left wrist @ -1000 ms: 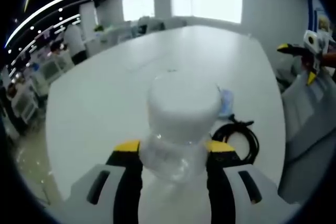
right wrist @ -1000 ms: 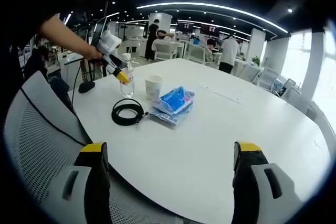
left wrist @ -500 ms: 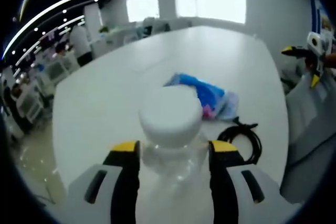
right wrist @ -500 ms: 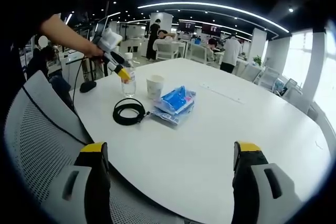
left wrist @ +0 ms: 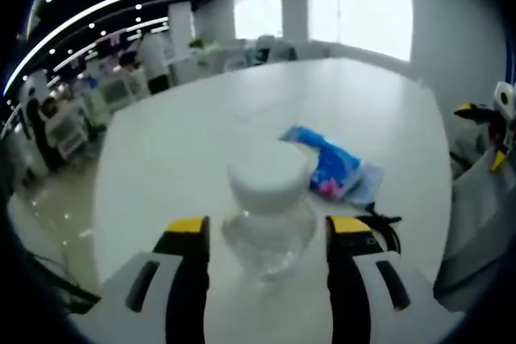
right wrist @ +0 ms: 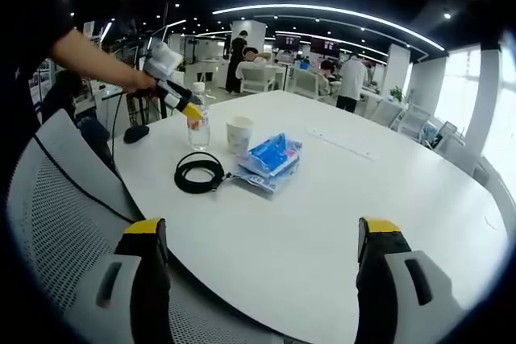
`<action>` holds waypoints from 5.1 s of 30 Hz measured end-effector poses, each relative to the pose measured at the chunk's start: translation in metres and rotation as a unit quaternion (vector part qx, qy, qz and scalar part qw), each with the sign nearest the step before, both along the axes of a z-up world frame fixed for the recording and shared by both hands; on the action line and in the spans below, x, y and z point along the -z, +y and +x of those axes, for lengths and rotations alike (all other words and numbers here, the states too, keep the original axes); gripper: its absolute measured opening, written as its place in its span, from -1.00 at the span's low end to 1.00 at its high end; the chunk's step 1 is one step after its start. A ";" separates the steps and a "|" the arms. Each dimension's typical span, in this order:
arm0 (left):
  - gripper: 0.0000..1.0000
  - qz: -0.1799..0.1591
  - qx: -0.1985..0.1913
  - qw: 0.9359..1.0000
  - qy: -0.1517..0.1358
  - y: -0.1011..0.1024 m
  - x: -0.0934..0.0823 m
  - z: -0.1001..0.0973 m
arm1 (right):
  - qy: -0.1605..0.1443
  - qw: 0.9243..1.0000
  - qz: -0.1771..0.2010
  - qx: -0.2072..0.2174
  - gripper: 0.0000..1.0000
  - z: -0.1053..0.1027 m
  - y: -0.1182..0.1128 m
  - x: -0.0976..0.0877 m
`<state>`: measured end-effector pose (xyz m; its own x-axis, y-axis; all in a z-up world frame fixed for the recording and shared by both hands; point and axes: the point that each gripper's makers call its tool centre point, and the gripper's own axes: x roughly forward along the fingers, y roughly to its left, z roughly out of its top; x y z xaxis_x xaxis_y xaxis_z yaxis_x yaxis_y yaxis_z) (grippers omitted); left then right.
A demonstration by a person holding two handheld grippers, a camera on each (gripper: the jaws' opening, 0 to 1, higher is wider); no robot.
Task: Arrange the tabletop items into an orderly group along one side of the table until the central work area is clear of visible clutter.
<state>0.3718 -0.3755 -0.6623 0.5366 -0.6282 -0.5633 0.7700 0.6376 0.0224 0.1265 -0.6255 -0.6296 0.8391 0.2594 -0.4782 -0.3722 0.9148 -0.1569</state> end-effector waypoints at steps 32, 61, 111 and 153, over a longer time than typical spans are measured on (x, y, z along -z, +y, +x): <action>-0.07 -0.014 -0.118 0.993 0.006 -0.004 0.019 0.009 | 0.004 1.000 -0.008 0.003 0.93 -0.001 -0.002 0.001; -0.11 -0.016 -0.119 0.993 -0.001 -0.004 0.017 0.011 | 0.002 1.000 -0.004 0.006 0.93 -0.001 -0.003 0.000; -0.11 -0.015 -0.091 0.996 -0.006 -0.009 0.016 0.068 | 0.016 1.000 -0.012 0.015 0.91 -0.001 -0.008 0.005; -0.04 0.002 -0.021 1.000 -0.017 -0.005 -0.004 0.068 | 0.013 1.000 -0.010 0.017 0.89 0.001 -0.007 0.005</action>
<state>0.4395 -0.3807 -0.6579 0.5813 -0.6028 -0.5465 0.7411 0.6696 0.0497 0.1270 -0.6329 -0.6346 0.8343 0.2222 -0.5045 -0.3458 0.9237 -0.1650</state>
